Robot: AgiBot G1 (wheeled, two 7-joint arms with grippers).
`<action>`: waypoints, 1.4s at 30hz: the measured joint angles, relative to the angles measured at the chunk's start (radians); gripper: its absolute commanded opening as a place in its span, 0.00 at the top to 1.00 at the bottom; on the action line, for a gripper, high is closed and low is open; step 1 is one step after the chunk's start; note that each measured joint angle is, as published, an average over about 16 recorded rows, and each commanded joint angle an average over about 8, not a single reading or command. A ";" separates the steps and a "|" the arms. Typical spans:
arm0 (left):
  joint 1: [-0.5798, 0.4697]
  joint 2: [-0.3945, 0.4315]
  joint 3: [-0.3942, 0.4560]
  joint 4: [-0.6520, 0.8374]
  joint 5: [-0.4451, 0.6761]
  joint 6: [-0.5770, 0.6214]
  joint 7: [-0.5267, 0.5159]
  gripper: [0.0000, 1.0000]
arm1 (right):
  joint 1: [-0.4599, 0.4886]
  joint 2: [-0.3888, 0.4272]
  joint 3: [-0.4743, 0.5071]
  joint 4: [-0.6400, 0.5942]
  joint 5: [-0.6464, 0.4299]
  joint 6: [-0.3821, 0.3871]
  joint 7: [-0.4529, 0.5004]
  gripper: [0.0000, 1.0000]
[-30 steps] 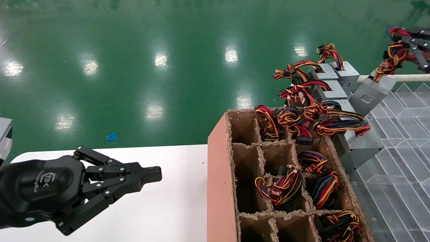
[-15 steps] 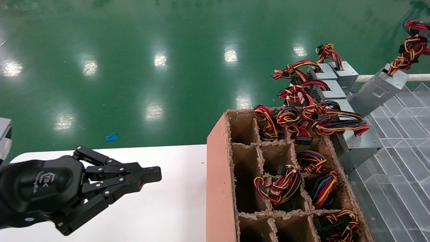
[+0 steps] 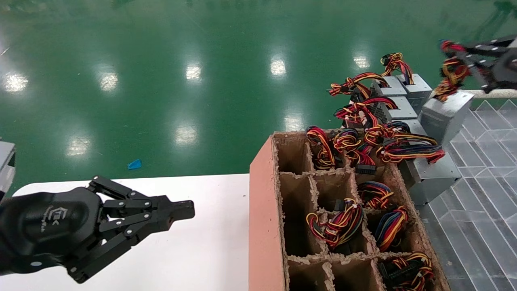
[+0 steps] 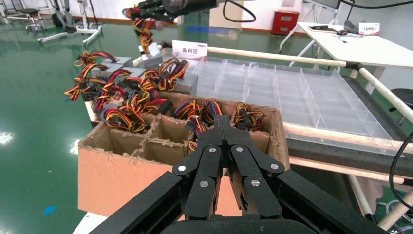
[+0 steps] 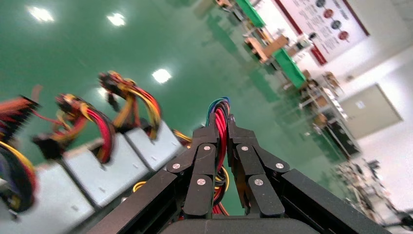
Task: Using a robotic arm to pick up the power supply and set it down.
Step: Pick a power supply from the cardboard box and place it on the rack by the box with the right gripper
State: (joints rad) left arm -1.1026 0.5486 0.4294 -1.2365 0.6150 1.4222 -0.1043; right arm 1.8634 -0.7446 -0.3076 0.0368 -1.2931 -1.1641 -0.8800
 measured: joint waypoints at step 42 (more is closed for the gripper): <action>0.000 0.000 0.000 0.000 0.000 0.000 0.000 1.00 | -0.033 -0.077 0.044 -0.065 0.065 0.085 0.018 1.00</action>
State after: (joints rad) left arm -1.1026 0.5486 0.4294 -1.2365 0.6150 1.4221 -0.1042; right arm 1.8300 -0.8214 -0.2635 -0.0279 -1.2278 -1.0788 -0.8618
